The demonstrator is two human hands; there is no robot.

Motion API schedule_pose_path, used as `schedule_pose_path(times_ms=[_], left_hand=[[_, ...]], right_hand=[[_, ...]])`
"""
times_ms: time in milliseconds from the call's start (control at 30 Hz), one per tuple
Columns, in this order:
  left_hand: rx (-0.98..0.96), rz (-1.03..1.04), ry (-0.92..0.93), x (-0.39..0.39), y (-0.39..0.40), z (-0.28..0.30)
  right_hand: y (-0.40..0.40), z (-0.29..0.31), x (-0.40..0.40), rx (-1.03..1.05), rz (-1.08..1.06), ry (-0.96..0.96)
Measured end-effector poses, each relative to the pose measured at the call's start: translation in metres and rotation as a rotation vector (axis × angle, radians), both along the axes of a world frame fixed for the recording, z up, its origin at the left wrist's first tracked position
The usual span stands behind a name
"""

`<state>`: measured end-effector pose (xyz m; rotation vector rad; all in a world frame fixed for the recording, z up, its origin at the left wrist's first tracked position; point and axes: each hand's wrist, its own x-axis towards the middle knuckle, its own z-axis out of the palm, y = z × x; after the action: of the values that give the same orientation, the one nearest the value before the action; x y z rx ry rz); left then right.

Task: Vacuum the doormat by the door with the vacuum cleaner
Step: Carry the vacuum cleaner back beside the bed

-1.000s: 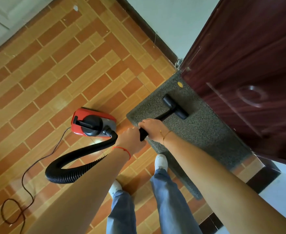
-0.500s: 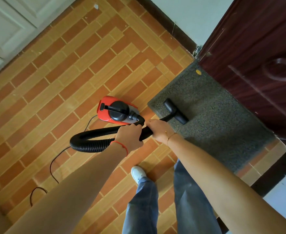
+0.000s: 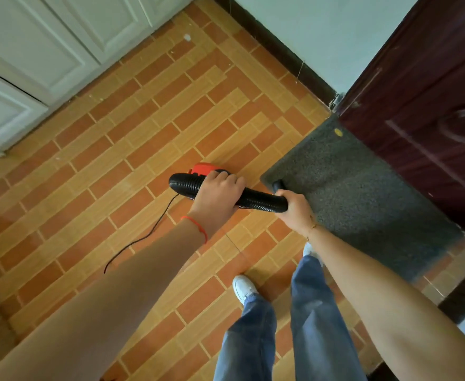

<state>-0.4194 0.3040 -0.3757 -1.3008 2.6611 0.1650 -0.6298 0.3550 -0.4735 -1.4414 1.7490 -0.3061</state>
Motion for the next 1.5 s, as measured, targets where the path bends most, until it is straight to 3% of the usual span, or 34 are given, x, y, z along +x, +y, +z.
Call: schedule_pose_path(times_ms=[167,567,1033,1300,1500], left_hand=[[-0.051,0.156,0.111,0.025,-0.031,0.009],[0.089,0.561,0.467,0.040,-0.098,-0.004],[0.341,0.966,0.535,0.076,-0.143,-0.046],[0.696,1.066,0.439,0.092,-0.151,-0.086],[0.866,1.115,0.526,0.091,-0.145,-0.118]], right_hand=[[-0.003,0.007,0.009,-0.007,-0.113,-0.053],[-0.027,0.011,0.035,-0.082,-0.274,-0.078],[-0.064,0.006,0.038,-0.045,-0.343,-0.067],[-0.075,-0.001,0.051,-0.067,-0.472,0.011],[-0.074,-0.008,0.067,-0.124,-0.596,0.027]])
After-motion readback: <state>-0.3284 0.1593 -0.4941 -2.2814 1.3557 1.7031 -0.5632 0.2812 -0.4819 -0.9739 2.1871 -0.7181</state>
